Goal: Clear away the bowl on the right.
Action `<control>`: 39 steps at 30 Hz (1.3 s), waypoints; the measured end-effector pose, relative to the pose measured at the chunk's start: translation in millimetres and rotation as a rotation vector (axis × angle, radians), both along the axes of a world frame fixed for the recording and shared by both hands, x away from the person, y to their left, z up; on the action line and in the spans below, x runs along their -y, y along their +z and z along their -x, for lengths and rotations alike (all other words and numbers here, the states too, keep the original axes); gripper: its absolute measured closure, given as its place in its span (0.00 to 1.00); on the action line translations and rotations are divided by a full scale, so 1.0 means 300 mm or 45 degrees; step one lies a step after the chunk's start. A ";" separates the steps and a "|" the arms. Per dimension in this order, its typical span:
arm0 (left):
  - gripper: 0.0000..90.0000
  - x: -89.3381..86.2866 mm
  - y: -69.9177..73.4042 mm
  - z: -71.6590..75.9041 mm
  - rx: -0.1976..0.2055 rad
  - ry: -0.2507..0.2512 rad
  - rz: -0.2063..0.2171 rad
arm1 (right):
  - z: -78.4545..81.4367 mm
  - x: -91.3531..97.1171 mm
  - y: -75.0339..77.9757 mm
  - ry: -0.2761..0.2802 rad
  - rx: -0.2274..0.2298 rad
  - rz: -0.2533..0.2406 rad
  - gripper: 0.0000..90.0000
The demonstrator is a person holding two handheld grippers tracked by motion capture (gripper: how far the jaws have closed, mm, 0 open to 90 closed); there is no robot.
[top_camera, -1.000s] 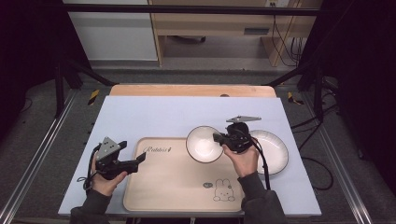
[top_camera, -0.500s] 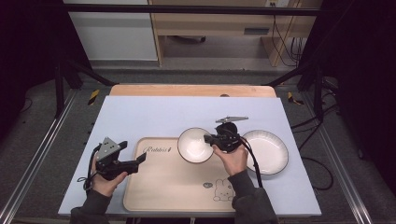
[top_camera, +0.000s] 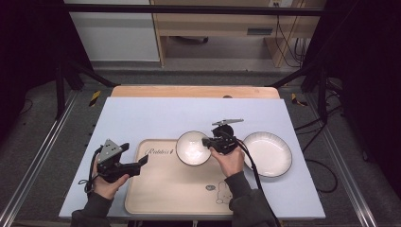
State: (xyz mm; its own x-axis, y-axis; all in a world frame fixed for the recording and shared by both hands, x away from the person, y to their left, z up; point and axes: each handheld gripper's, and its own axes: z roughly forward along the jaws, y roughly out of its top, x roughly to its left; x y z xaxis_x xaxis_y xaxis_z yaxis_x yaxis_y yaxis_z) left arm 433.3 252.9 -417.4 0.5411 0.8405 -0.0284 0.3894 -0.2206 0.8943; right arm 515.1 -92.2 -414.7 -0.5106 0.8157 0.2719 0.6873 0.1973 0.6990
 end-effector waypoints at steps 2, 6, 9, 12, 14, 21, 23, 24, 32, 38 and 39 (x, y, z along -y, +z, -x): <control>0.15 0.000 0.000 0.000 -0.001 0.000 0.000 | -0.006 -0.004 -0.008 0.001 -0.003 0.003 0.91; 0.15 0.000 0.000 0.000 0.000 -0.001 0.000 | -0.017 -0.014 -0.026 -0.010 -0.022 0.007 0.91; 0.15 0.001 0.000 0.000 -0.001 -0.001 -0.001 | -0.022 -0.020 -0.037 -0.018 -0.029 0.016 0.91; 0.15 0.001 0.000 0.000 -0.001 -0.001 -0.001 | -0.024 -0.024 -0.044 -0.018 -0.034 0.020 0.91; 0.15 0.000 0.000 0.000 0.000 -0.001 -0.001 | -0.027 -0.027 -0.053 -0.015 -0.035 0.026 0.91; 0.15 0.001 -0.001 0.000 0.000 0.000 0.002 | -0.036 -0.034 -0.073 -0.017 -0.050 0.039 0.91; 0.15 0.001 -0.001 -0.001 0.001 0.001 0.002 | -0.037 -0.036 -0.076 -0.021 -0.053 0.041 0.91; 0.15 0.001 -0.001 0.000 0.001 0.000 0.003 | -0.037 -0.037 -0.077 -0.024 -0.061 0.041 0.91; 0.15 0.000 -0.001 -0.001 -0.001 0.001 0.004 | -0.045 -0.038 -0.094 -0.023 -0.074 0.041 0.91; 0.15 -0.001 -0.003 -0.002 -0.005 0.000 0.001 | -0.050 -0.037 -0.103 -0.028 -0.088 0.040 0.91; 0.15 0.000 -0.003 -0.002 -0.006 -0.001 -0.001 | -0.052 -0.037 -0.104 -0.028 -0.088 0.037 0.91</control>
